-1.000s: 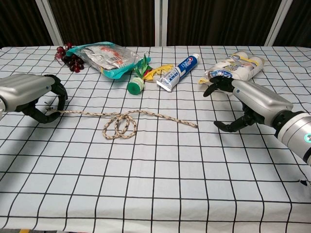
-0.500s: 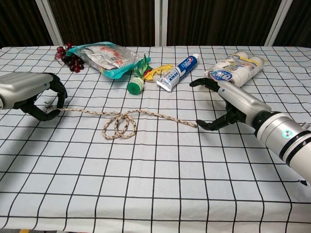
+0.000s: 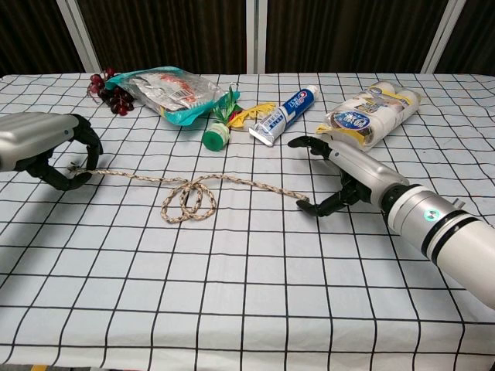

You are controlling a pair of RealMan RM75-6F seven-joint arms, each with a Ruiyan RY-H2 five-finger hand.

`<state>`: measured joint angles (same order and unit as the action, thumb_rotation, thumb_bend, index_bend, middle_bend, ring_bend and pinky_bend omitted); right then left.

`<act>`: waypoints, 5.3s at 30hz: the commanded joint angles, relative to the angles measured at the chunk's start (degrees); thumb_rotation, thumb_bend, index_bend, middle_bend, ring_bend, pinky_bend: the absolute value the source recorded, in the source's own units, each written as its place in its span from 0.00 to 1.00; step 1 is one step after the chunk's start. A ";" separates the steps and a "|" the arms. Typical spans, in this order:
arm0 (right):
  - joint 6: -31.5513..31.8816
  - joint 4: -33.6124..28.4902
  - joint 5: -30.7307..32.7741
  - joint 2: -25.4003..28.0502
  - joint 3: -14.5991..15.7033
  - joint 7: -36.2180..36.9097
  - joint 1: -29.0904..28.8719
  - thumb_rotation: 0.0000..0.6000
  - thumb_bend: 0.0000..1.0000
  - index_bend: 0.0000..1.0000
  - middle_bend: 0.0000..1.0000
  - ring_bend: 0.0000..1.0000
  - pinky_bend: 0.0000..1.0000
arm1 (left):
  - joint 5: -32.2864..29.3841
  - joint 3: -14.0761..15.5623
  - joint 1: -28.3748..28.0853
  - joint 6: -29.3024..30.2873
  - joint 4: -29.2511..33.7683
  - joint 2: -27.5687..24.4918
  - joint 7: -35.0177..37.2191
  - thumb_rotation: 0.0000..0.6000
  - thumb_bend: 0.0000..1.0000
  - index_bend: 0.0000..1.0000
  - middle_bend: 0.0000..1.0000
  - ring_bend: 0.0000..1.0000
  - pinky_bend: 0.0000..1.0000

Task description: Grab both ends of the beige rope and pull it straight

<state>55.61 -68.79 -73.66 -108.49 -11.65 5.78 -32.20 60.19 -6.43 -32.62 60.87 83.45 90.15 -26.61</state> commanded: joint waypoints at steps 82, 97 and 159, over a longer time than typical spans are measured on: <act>-1.75 3.43 7.49 -3.20 -2.78 -7.45 -4.25 1.00 0.32 0.60 0.16 0.00 0.00 | -0.11 0.02 0.75 -0.01 0.06 -0.91 1.63 1.00 0.42 0.61 0.29 0.05 0.21; -1.37 2.71 7.63 -2.52 -2.88 -7.42 -3.99 1.00 0.35 0.63 0.18 0.00 0.00 | -0.17 -0.08 0.92 0.11 0.28 -1.36 2.02 1.00 0.42 0.62 0.29 0.05 0.21; 3.24 -14.76 8.07 21.02 1.64 -3.21 7.80 1.00 0.36 0.66 0.21 0.00 0.00 | -5.71 -1.00 3.12 -1.65 -2.82 -6.94 5.63 1.00 0.42 0.63 0.31 0.05 0.21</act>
<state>58.83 -83.55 -65.57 -87.76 -10.05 2.32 -24.60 54.51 -7.47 -29.59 59.19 80.72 83.17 -21.08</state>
